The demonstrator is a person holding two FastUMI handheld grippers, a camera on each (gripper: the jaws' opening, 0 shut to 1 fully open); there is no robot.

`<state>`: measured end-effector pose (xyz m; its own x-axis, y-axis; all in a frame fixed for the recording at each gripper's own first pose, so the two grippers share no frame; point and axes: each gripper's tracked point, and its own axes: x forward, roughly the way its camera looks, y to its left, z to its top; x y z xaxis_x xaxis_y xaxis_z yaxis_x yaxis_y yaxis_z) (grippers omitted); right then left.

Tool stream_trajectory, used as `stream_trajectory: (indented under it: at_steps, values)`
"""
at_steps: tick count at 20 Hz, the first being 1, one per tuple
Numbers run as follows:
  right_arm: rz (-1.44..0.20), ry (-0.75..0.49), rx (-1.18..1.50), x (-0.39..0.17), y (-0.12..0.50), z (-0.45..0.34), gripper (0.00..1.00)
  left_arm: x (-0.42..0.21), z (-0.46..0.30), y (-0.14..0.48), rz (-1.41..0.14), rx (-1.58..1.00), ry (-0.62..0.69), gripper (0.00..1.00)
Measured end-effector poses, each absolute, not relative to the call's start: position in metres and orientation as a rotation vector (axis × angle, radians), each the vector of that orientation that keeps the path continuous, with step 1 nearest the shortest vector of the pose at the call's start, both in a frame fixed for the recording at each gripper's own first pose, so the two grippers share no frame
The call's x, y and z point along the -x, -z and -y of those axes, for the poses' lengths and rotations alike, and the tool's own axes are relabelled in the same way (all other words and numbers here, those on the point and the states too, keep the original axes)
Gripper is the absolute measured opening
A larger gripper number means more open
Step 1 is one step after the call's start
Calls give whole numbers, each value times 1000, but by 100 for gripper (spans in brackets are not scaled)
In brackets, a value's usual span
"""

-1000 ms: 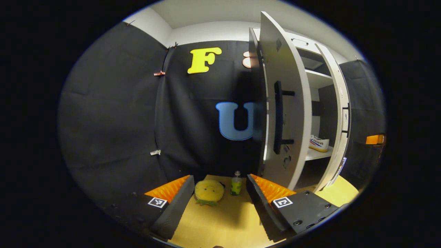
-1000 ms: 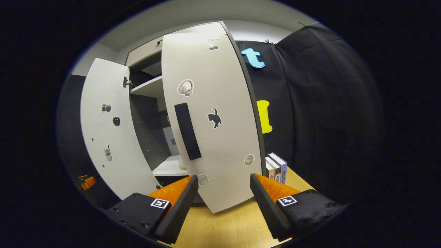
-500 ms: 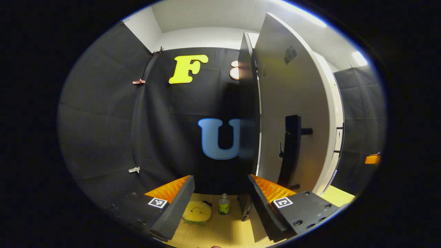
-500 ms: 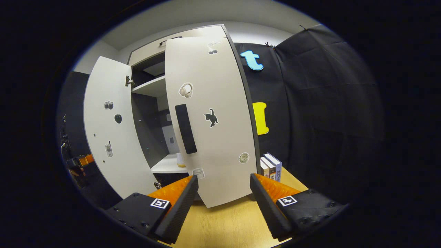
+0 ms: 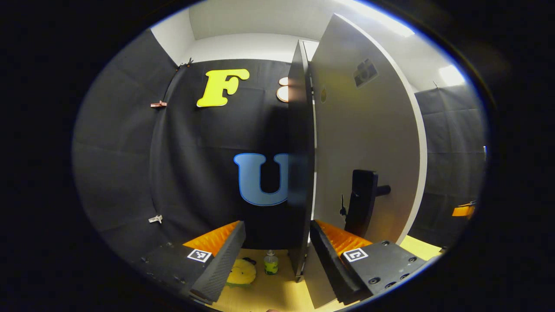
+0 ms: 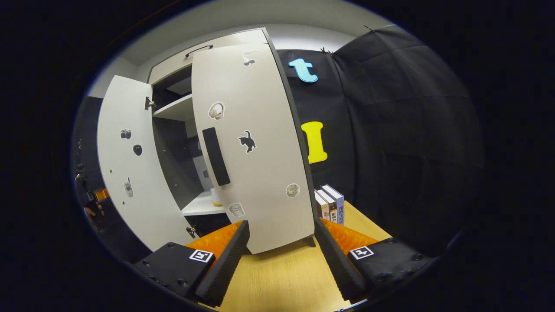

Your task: Grab one shoe with the right hand and put it into the shoe cabinet, grab the other shoe with the left hand and put it into the shoe cabinet; then close the right door with the right hand and the left door with the left hand.

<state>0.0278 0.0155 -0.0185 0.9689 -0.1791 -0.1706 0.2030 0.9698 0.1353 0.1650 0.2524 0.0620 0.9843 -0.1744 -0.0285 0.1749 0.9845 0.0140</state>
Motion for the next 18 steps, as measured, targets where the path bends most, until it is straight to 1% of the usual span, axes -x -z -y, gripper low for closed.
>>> stream_trajectory:
  at_steps: [4, 8, 9, 10, 12, 13, 14, 15, 16, 17, 18]
  values:
    - [-190, 197, -169, -32, 27, -9, 98, -162, -236, -61, -48, -16, 187, 92]
    - [-187, 147, -144, -44, 19, -14, 98, -156, -202, -59, -72, -7, 197, 92]
    - [-183, 138, -136, -46, 17, -12, 98, -155, -195, -59, -76, -7, 188, 96]
    - [-180, 130, -131, -49, 14, -9, 98, -153, -187, -59, -80, -6, 174, 88]
    - [-175, 115, -128, -53, 9, -1, 98, -151, -173, -59, -83, -4, 147, 92]
    - [-175, 109, -124, -55, 7, 5, 98, -152, -165, -58, -85, -4, 140, 92]
    - [-176, 106, -121, -55, 7, 12, 98, -153, -156, -59, -87, -5, 137, 88]
    - [-179, 102, -123, -56, 7, 19, 98, -155, -146, -59, -88, -5, 137, 92]
    - [-179, 96, -129, -56, 6, 26, 98, -156, -136, -59, -90, -3, 137, 92]
    - [-177, 93, -135, -57, 5, 35, 98, -159, -125, -57, -91, 0, 135, 89]
    - [-176, 90, -141, -58, 4, 44, 98, -162, -111, -57, -92, 3, 137, 89]
